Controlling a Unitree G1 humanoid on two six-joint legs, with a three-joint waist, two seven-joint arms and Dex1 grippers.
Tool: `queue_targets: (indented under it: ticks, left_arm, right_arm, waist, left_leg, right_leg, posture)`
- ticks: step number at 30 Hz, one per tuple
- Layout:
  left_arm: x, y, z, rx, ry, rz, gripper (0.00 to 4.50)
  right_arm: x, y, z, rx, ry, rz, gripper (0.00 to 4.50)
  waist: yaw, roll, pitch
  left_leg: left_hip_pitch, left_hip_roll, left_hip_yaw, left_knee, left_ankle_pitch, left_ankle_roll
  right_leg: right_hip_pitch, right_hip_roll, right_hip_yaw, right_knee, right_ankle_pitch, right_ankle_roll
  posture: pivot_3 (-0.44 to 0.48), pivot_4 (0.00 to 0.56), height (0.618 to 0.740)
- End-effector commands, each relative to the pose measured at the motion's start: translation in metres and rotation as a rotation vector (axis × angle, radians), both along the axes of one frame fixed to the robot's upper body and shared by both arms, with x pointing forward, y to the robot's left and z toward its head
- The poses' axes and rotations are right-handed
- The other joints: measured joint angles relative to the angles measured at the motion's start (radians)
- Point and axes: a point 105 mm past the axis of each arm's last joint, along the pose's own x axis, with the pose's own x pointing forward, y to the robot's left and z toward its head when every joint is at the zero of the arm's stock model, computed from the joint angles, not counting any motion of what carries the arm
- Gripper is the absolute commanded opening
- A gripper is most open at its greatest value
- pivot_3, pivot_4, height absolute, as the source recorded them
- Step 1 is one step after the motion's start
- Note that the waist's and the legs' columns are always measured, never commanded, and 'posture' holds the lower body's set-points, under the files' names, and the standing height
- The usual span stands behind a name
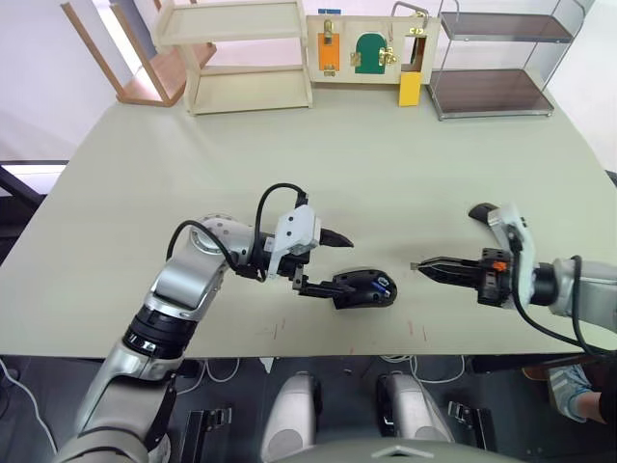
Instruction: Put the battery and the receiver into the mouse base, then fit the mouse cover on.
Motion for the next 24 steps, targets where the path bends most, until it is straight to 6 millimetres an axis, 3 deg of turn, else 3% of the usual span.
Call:
queue_targets:
  ticks: [1,13,24]
  left_arm:
    - [-0.007,-0.007,0.005,-0.011,-0.015,-0.022,4.23]
    - [-0.011,-0.014,-0.007,0.013,0.03,-0.006,4.23]
    - [-0.007,-0.023,-0.024,0.043,0.048,0.022,4.23]
  right_arm:
    - [-0.01,-0.005,0.006,-0.038,-0.171,0.095,0.0]
    - [-0.021,-0.035,-0.011,-0.098,-0.412,0.244,0.0]
    - [-0.021,-0.035,-0.009,-0.061,-0.458,0.218,0.0]
  waist:
    - [0.002,0.0,0.0]
    - [0.003,0.0,0.0]
    - [0.004,0.0,0.0]
  left_leg:
    - [0.0,0.0,0.0,0.0,0.0,0.0]
    - [0.001,0.0,0.0,0.001,0.0,0.0]
    - [0.001,0.0,0.001,0.001,0.0,0.0]
  right_leg:
    - [0.0,0.0,0.0,0.0,0.0,0.0]
    - [0.001,0.0,0.0,0.001,-0.001,0.002]
    - [0.001,0.0,0.0,0.002,0.0,0.0]
  posture:
    - [0.0,0.15,0.74]
    - [0.0,0.15,0.74]
    - [0.0,0.15,0.74]
